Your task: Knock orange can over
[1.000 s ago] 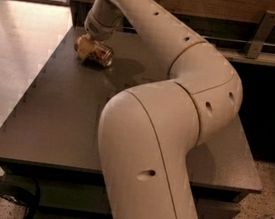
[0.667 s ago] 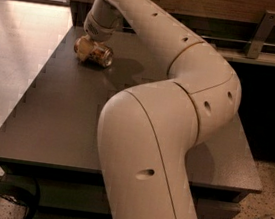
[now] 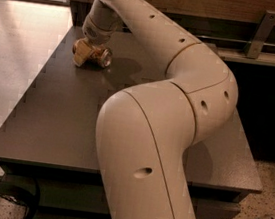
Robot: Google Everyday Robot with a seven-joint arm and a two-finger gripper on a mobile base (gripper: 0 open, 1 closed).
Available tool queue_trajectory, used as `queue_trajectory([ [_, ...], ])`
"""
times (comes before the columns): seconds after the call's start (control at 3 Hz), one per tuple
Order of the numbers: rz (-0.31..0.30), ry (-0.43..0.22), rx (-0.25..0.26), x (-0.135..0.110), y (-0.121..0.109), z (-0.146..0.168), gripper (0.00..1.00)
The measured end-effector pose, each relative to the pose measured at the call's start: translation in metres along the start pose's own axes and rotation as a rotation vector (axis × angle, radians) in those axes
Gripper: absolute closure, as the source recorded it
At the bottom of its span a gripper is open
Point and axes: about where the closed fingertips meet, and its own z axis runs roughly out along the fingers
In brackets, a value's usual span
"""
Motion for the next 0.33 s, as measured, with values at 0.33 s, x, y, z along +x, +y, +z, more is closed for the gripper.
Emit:
queue_trajectory([
  [0.33, 0.0, 0.001, -0.001, 0.0002, 0.0004, 0.0014, 0.0],
])
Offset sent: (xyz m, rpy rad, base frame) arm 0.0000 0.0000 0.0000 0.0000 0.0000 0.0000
